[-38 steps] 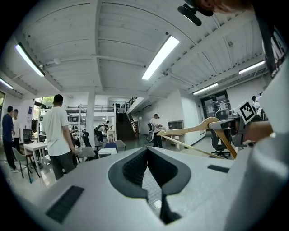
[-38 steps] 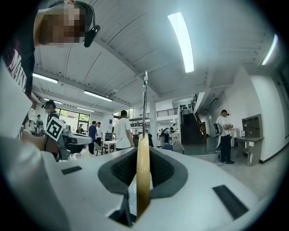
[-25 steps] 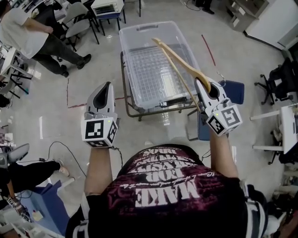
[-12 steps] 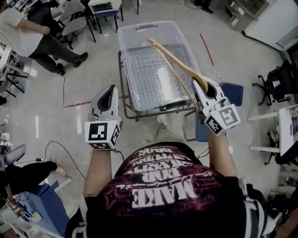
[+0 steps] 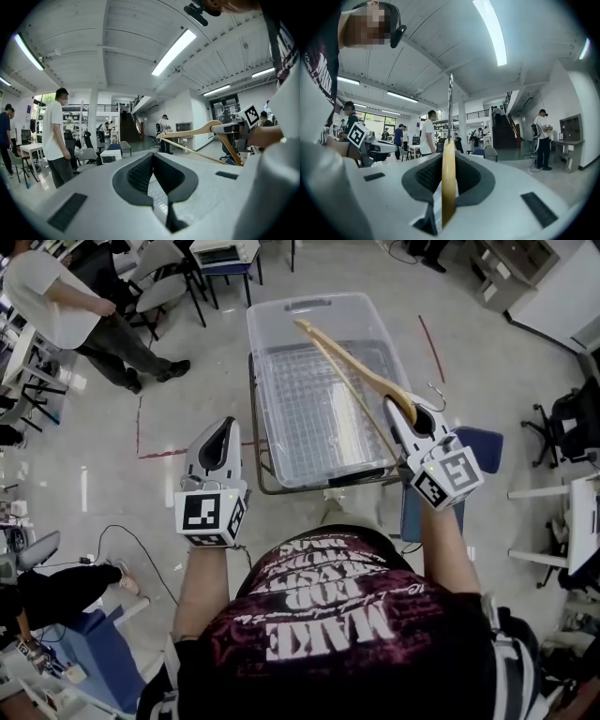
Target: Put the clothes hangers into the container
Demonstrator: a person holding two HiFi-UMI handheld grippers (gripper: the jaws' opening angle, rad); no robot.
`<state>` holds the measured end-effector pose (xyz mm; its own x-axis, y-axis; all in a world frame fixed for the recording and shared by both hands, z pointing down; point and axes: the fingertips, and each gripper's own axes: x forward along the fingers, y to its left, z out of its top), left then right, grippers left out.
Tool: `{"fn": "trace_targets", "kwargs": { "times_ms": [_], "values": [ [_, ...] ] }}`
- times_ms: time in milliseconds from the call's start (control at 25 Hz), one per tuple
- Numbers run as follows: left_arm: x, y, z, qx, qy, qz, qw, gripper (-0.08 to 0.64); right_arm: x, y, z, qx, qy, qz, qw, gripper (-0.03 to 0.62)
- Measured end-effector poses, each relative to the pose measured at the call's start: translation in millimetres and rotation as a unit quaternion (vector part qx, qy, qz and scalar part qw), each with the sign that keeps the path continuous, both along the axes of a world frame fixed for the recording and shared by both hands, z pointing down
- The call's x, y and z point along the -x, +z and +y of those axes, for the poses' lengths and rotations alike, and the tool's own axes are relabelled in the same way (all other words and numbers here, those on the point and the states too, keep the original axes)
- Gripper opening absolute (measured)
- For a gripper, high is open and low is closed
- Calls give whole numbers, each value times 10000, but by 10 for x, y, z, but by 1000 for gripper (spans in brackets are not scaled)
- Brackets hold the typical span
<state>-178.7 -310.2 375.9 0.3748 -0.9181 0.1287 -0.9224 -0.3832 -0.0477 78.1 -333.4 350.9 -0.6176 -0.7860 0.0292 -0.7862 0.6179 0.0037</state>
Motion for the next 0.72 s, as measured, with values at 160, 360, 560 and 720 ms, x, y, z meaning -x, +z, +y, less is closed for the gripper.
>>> {"fn": "trace_targets", "kwargs": {
  "times_ms": [160,360,560,720],
  "values": [
    [19,79,-148,155,-47,-35,9999,6,44,69,-228,120,-43,-52,9999,60],
    [1,110,-274,205,-154,-93,9996,6,118,182,-486,192,-260,-93,9994,60],
    [57,153,-412,250,-354,-145,9990,6,234,623,-870,485,-389,-59,9981,60],
    [50,138,-505,244,-447,-184,9985,6,290,1060,-1106,810,-459,40,9957,60]
  ]
}}
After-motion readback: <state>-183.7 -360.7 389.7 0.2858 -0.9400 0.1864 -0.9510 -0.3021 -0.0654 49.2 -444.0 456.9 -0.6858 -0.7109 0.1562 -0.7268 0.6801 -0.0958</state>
